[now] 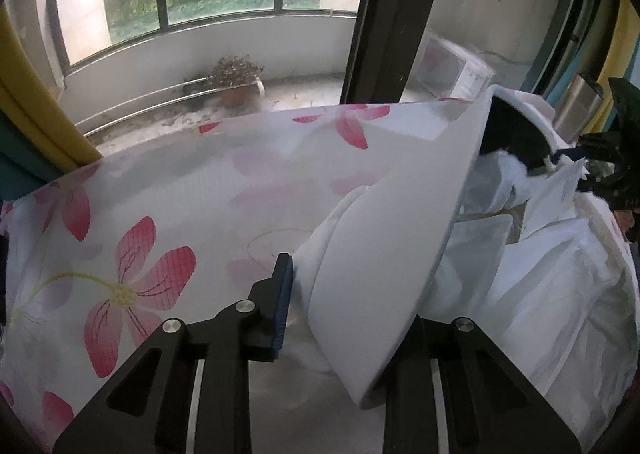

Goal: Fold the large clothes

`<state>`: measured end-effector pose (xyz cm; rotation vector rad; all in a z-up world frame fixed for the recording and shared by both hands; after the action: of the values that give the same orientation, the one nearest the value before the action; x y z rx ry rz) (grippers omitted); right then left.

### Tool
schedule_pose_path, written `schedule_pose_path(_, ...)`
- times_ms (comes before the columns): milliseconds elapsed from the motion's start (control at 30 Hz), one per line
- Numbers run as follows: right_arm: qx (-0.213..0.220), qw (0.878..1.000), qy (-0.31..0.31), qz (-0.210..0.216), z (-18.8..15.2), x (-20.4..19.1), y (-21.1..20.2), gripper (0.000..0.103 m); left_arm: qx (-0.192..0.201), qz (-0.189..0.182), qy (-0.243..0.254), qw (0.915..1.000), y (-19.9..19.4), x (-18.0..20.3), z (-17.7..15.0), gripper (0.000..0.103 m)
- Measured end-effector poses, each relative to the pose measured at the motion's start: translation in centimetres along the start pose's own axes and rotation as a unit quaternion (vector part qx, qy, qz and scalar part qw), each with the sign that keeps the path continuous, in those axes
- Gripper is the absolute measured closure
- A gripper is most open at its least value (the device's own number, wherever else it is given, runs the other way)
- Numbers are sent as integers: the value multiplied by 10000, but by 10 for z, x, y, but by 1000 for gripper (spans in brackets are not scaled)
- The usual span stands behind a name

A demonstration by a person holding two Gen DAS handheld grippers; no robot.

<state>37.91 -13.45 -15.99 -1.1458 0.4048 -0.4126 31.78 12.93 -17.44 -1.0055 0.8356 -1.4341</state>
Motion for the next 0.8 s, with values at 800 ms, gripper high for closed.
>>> schedule_pose_path(800,-372,9983,-54,449,39,-30,54,43,7,-193,460,9988,-28,11,-3,69)
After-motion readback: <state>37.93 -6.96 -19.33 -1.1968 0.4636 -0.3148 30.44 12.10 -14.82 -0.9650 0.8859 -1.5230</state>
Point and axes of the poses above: each gripper's, at about its wrist camera, not at the fingertips, and y roughly the way its jaws point, x to its right, z to its top, the point moved 10 cm from there along y, roughly the way its jaws point, and after that the axes turned 14 degrees about -x, right-handed, at the moved point
